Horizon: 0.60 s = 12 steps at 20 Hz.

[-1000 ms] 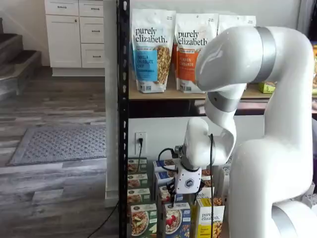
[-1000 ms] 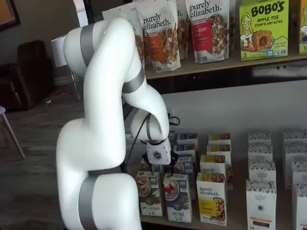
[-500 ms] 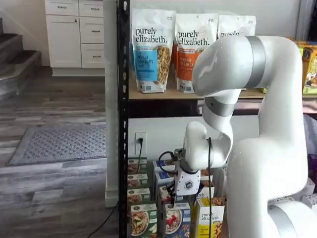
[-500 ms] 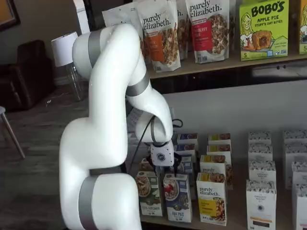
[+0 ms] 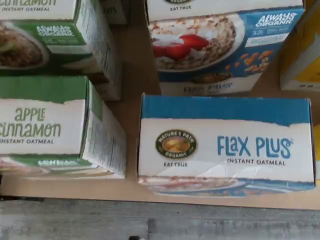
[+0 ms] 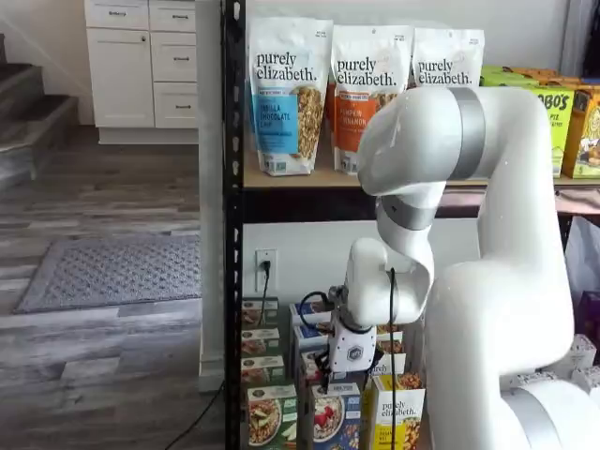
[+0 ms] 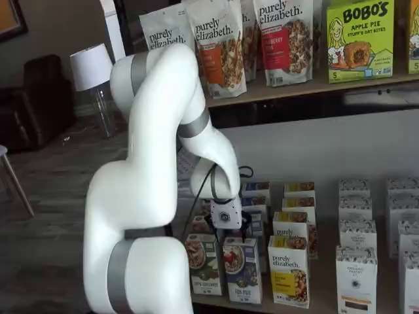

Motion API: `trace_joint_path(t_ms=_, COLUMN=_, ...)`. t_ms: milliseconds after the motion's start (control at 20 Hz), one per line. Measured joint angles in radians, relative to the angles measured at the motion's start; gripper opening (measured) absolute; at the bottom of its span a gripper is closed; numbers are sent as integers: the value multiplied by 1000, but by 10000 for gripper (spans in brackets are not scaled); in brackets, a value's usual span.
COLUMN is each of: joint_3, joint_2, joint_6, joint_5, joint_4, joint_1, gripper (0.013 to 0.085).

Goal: Pick up the blue and white box that is on the bottom shelf, the second box from the left

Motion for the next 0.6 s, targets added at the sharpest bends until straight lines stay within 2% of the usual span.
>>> trace_joint_path(t_ms=150, joint_3=-25, joint_2=22, joint_6=20, joint_5=6, joint_4=-26, joint_1=-7, gripper=850)
trace_joint_path(t_ms=400, joint_3=-58, joint_2=53, joint_6=10, joint_5=5, joint_4=-21, joint_1=-11, gripper=850)
trace_joint_path(t_ms=600, joint_3=-76, joint_2=70, joint_6=25, joint_5=4, joint_4=-40, joint_1=-14, gripper=850)
